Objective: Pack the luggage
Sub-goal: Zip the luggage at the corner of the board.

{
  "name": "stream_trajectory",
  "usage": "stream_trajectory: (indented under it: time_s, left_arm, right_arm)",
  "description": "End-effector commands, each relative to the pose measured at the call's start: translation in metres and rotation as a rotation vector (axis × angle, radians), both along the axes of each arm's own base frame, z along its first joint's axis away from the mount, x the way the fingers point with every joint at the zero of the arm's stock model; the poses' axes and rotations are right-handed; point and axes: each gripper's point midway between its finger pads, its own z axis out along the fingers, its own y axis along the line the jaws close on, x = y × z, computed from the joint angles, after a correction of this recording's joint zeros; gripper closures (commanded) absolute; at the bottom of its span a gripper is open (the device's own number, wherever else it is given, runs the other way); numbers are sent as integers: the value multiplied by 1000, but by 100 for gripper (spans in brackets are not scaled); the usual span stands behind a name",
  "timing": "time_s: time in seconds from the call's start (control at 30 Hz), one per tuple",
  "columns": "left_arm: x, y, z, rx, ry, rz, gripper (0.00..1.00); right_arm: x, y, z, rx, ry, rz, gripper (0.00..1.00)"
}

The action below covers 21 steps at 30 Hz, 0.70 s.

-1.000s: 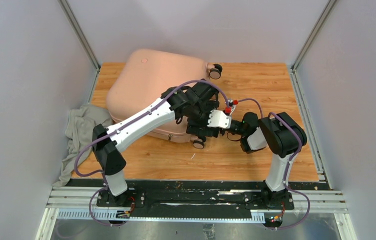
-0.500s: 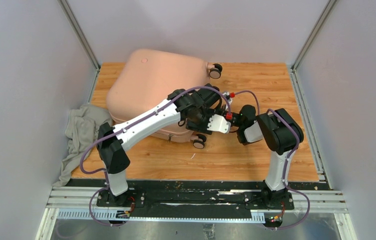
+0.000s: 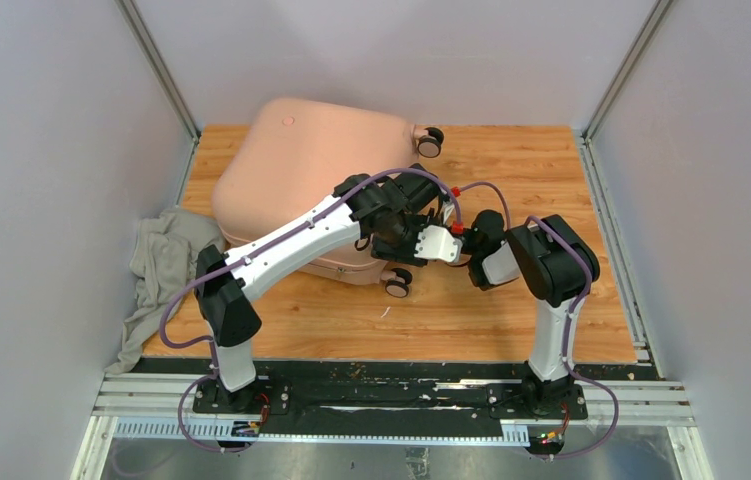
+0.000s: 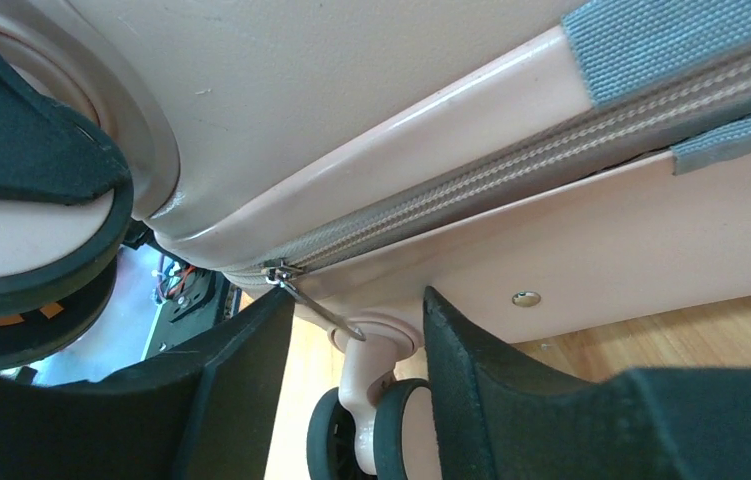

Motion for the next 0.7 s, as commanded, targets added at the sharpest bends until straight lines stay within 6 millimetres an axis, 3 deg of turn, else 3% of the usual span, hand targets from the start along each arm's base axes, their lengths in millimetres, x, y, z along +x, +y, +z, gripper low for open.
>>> stream_trajectory:
  time_s: [0.0,0.2,0.47,0.67]
  left_arm:
    - [17,-16,50,-153,-115,32,100]
    - [18,-18,53,-167,-113,49,100]
    - [21,-20,60,-215,-89,122,100]
    - [36,-20,70,-305,-41,265,100]
  right_arm:
    - [-11,4,14,25,-86,32,50]
    - [-11,6,27,43,-102,27,76]
    - [-28,8,32,45,-113,27,98]
    - [-36,5,32,46,-118,-32,100]
